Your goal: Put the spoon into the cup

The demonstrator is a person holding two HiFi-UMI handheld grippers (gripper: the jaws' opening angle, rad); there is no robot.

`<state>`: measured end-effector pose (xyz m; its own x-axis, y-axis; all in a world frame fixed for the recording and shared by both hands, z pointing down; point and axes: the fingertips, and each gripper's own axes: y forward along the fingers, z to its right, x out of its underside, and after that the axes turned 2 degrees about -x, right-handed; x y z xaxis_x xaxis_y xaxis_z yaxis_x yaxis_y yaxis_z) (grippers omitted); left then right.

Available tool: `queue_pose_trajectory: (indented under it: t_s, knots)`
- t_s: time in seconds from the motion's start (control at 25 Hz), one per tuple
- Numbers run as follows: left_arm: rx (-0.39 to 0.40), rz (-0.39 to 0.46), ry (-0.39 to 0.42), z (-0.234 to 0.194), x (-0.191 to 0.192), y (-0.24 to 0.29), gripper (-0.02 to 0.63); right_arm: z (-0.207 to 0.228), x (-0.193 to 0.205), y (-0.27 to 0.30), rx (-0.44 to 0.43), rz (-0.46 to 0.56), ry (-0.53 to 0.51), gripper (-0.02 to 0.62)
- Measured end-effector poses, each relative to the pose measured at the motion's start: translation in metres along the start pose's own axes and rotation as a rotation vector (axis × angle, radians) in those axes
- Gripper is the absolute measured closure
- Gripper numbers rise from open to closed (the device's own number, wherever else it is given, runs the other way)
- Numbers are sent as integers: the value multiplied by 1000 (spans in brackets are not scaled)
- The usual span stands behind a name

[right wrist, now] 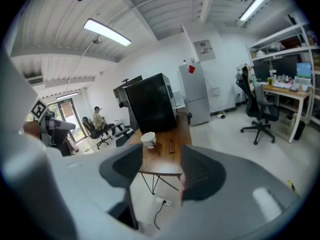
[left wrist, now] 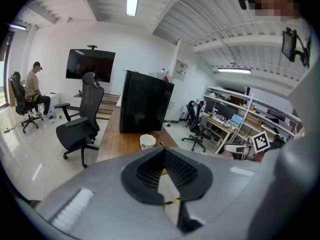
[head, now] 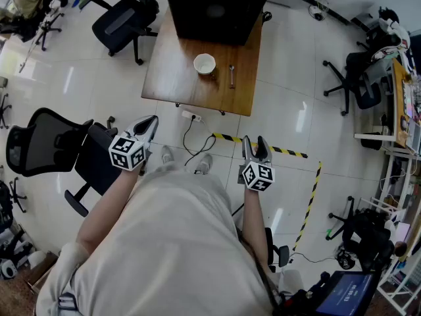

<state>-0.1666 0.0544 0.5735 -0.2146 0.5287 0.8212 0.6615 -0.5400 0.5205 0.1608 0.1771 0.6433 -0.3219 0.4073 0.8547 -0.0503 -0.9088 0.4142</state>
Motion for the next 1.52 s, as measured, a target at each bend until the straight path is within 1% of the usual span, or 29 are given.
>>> queue_pose_trajectory:
  t_s: [0.2,0.36,0.48,0.6,0.84,1.04,1.16,1.32,1.52]
  knots:
    - [-21,-7,-3,35,12,0,601,29,26,-16,-19,-46,13,364]
    - [-38,-16,-10,58,24,-4,601,36,42,-21,-58,-84,4,364]
    - [-49,-16,-25,73,36,-8,601,41,49,-26,-90,-108,-14,364]
    - [-54,-14,-33,83,44,-11,601,49,49,-31,-101,-116,-33,364]
    - [-85,2,-55,80,47,-11,601,57,46,-28,-104,-130,-48,369]
    - [-88,0,-12,77,48,-12,601,44,50,-18,-126,-150,-82,373]
    - [-87,-10,-8,67,47,-10,601,41,53,-6,-124,-155,-84,376]
    - [-90,-26,4,52,43,-5,601,40,57,9,-108,-154,-56,377]
    - [-87,-36,9,35,31,6,601,26,57,25,-114,-165,-53,379]
